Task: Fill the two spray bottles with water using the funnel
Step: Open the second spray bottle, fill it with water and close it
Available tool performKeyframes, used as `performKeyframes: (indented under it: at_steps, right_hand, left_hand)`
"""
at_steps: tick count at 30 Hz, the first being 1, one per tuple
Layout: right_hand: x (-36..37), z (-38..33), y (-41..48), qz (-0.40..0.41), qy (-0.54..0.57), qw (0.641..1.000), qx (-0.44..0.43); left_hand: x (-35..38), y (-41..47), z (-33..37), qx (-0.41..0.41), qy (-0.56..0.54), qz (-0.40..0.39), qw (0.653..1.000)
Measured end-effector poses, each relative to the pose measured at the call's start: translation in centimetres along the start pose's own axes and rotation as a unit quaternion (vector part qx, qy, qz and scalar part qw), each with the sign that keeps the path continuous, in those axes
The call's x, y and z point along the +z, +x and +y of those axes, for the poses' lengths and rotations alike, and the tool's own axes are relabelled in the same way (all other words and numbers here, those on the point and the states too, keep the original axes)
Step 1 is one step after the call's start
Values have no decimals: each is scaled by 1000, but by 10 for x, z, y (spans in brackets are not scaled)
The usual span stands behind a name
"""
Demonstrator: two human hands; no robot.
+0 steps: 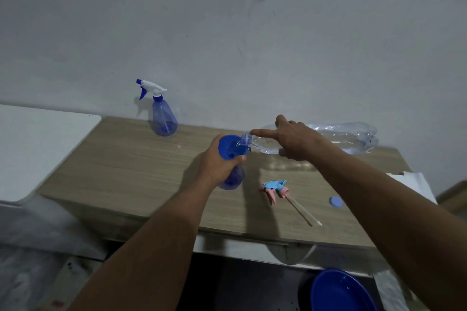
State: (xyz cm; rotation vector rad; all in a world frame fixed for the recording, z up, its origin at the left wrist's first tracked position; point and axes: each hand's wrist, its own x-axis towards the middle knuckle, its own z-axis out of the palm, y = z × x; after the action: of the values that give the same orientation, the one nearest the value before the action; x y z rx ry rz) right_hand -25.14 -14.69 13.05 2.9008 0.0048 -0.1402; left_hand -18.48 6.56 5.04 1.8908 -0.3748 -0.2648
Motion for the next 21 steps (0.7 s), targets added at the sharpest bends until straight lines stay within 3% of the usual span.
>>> performKeyframes:
  at_steps: [8,13,21]
  right_hand:
    - [5,3,-1,14,18,1000,-5]
    - [5,4,1,50,104,993,-4]
    - [-7,12,15,188,311,930,61]
  left_hand:
    - [0,0,0,-5,-2,3,1000]
    - [0,-2,-1,5,-16,7,1000]
    - [1,-4,0,7,-25,13,1000]
